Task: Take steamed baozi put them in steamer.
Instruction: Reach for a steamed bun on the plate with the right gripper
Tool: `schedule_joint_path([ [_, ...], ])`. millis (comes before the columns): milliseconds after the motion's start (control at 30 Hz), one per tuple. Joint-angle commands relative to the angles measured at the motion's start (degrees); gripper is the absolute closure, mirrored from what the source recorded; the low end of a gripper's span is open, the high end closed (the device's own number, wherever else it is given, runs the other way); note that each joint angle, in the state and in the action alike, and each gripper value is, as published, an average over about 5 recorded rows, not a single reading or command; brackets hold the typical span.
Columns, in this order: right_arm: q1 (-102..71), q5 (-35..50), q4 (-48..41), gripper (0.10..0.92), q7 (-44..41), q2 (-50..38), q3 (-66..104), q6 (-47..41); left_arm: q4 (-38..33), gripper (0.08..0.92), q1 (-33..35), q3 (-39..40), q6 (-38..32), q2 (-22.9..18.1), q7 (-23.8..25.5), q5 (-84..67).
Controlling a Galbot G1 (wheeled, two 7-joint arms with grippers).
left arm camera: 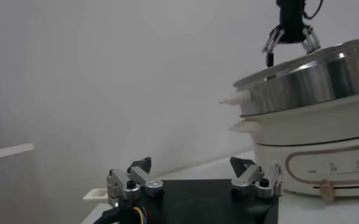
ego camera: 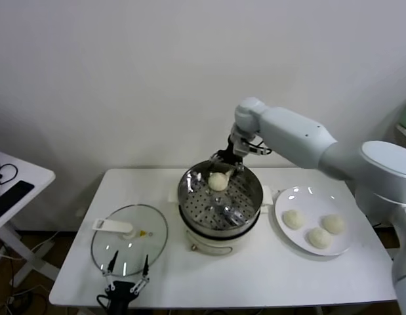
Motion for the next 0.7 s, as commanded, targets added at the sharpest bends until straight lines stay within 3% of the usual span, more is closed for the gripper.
schedule_joint_path([
  [33,13.1,26.2,2.8,0.225,-3.9,-10.8,-16.6,-17.4,0.0,0.177,0.0,0.4,0.1,0.0,0.0,0.5],
  [167,15.0,27.6,6.6,0.224,-3.4,-17.4,-20.4,-25.5,0.2,0.177,-0.1,0.7,0.2,0.1,0.0,0.6],
  [500,12.9,33.2,26.1,0.203,9.2,-33.4,-28.4,-53.7,0.3,0.177,-0.4,0.7,0.4,0.3,0.1,0.5],
  [700,7.4,33.5,29.2,0.203,9.6,-35.6,-25.3,-58.6,0.6,0.177,-0.6,0.9,0.5,0.2,0.1,0.9],
])
